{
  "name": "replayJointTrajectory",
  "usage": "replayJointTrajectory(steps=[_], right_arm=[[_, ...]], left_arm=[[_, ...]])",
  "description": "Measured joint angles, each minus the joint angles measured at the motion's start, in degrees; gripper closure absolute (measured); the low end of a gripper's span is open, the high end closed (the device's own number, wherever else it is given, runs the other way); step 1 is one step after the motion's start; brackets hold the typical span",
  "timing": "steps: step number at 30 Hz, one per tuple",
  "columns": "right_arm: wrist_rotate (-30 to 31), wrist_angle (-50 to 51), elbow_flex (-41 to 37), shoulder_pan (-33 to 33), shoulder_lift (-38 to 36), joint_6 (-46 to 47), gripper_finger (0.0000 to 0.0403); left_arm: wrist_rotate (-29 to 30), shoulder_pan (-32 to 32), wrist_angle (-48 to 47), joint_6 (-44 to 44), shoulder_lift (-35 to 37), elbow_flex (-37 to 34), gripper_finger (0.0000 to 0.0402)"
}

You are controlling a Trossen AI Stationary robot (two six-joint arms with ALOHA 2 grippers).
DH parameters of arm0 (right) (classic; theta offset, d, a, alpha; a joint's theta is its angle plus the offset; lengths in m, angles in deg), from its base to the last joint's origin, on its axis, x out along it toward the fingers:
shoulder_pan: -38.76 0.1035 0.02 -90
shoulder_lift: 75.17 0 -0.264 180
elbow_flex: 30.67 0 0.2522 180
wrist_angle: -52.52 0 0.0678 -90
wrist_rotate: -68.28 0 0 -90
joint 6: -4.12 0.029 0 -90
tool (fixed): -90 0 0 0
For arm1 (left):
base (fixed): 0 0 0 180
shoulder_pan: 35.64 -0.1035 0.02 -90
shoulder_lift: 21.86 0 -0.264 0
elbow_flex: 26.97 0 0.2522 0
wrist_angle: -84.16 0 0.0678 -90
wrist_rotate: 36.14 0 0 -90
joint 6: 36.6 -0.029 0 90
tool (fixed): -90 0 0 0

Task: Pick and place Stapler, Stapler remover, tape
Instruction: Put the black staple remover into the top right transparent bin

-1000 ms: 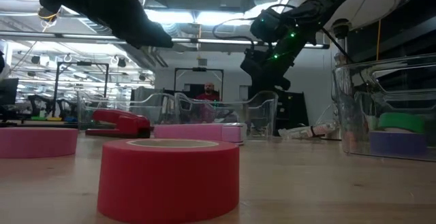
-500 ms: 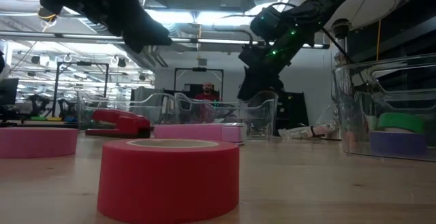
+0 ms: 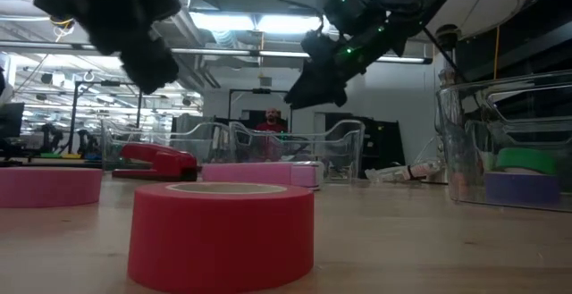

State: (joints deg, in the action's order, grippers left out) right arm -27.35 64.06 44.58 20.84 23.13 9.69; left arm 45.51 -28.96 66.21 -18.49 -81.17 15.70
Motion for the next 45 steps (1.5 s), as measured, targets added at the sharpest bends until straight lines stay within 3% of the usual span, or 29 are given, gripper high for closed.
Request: replayJointTrajectory(steps=[4, 9, 13, 21, 26, 30, 37, 42, 45], right_arm=[[0.0, -0.5, 0.0, 1.5, 0.0, -0.2, 0.0236], [0.0, -0.9, 0.0, 2.3, 0.0, -1.1, 0.0236], [0.0, -1.5, 0.0, 2.4, 0.0, -1.3, 0.0237], [0.0, -2.8, 0.0, 2.4, 0.0, -1.5, 0.0237], [0.0, -4.2, 0.0, 2.4, 0.0, -1.5, 0.0237], [0.0, -4.2, 0.0, 2.4, 0.0, -1.5, 0.0237], [0.0, -4.2, 0.0, 2.4, 0.0, -1.6, 0.0237], [0.0, -4.0, 0.0, 2.4, 0.0, -1.6, 0.0237], [0.0, -4.0, 0.0, 2.4, 0.0, -2.0, 0.0237]], left_arm=[[0.9, 3.6, -9.4, 3.6, 0.0, 2.8, 0.0266], [7.3, 9.0, -27.0, 7.1, 0.0, 8.9, 0.0289], [7.0, 13.0, -31.6, 13.2, -0.1, 9.7, 0.0308], [5.3, 21.2, -33.5, 25.0, -5.4, 9.7, 0.0328], [-0.7, 25.4, -33.6, 30.3, -11.2, 9.7, 0.0331], [-1.9, 28.1, -34.2, 34.3, -13.9, 9.6, 0.0326], [-1.1, 31.9, -34.5, 35.8, -14.3, 9.6, 0.031], [5.2, 34.6, -34.7, 35.5, -14.8, 9.6, 0.0301], [5.7, 35.5, -34.9, 34.5, -16.5, 9.6, 0.03]])
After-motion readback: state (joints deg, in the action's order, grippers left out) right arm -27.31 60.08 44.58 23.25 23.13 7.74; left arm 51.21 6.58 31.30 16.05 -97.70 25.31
